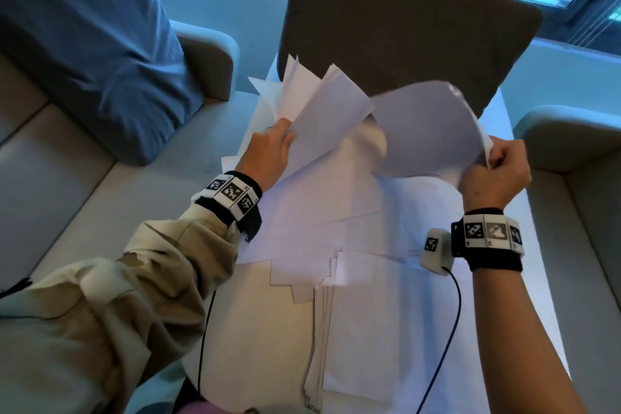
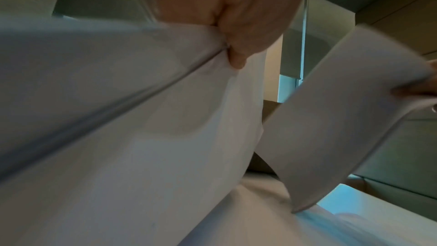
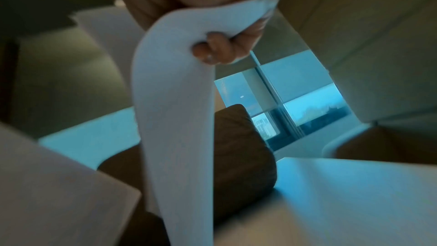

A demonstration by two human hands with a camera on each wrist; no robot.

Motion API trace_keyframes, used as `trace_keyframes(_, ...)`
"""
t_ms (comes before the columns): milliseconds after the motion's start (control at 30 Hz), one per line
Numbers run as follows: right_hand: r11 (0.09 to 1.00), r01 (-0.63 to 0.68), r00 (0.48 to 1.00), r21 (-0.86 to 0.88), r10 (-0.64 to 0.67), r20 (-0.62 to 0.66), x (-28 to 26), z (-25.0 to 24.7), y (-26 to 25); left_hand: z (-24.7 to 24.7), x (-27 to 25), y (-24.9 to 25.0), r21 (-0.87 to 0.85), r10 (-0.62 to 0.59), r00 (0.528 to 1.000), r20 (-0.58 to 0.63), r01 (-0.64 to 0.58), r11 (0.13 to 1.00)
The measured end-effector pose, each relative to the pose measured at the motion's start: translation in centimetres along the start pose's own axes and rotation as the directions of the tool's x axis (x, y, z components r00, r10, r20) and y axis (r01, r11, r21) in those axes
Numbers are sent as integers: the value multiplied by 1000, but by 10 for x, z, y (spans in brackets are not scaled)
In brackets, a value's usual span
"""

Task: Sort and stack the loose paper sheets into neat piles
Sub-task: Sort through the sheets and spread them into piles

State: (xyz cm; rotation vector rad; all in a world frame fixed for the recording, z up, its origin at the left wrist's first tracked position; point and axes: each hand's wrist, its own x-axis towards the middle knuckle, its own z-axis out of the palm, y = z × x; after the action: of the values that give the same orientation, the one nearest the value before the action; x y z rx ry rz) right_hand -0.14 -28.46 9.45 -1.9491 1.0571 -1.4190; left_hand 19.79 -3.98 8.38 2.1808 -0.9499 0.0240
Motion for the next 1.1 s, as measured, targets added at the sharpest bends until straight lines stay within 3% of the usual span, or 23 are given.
trace_keyframes(100, 979, -58, 998, 197, 52, 34, 6, -5, -13, -7, 8, -2, 28, -11, 997, -82, 13, 1000)
trace_keyframes(200, 992, -60, 993, 114, 48, 105, 10, -17, -10, -21, 16, -10, 58, -26, 986, -163, 35, 998)
trace_keyframes(400, 954, -298, 936, 30, 286, 203, -10, -66, 22, -45, 16, -10, 49, 55, 969, -242, -44, 998)
trace_keyframes(467, 912, -407, 874, -50, 405, 267, -29, -89, 31, -45, 13, -3, 23, 91, 963, -253, -88, 996)
trace_keyframes(700, 685, -668, 552, -292, 719, 423, -107, -169, 61, -26, -15, 31, 49, 218, 943, -253, -213, 976)
trace_keyframes(767, 641, -668, 482, -377, 759, 437, -124, -184, 85, -18, -27, 42, 83, 242, 943, -226, -229, 970)
trace_keyframes(833, 655, -556, 454, -512, 755, 473, -136, -195, 110, -11, -37, 54, 127, 256, 943, -214, -233, 964)
trace_keyframes(900, 697, -311, 468, -647, 704, 534, -139, -200, 123, -6, -47, 68, 162, 279, 940, -194, -250, 955)
trace_keyframes(933, 725, -209, 508, -656, 654, 561, -136, -201, 127, -4, -51, 74, 166, 301, 937, -176, -273, 947)
trace_keyframes(1033, 853, -54, 718, -519, 394, 573, -115, -195, 112, 0, -64, 93, 145, 385, 919, -84, -371, 917)
trace_keyframes(1100, 951, -9, 819, -310, 184, 543, -95, -187, 86, 2, -75, 109, 120, 464, 886, -1, -461, 879)
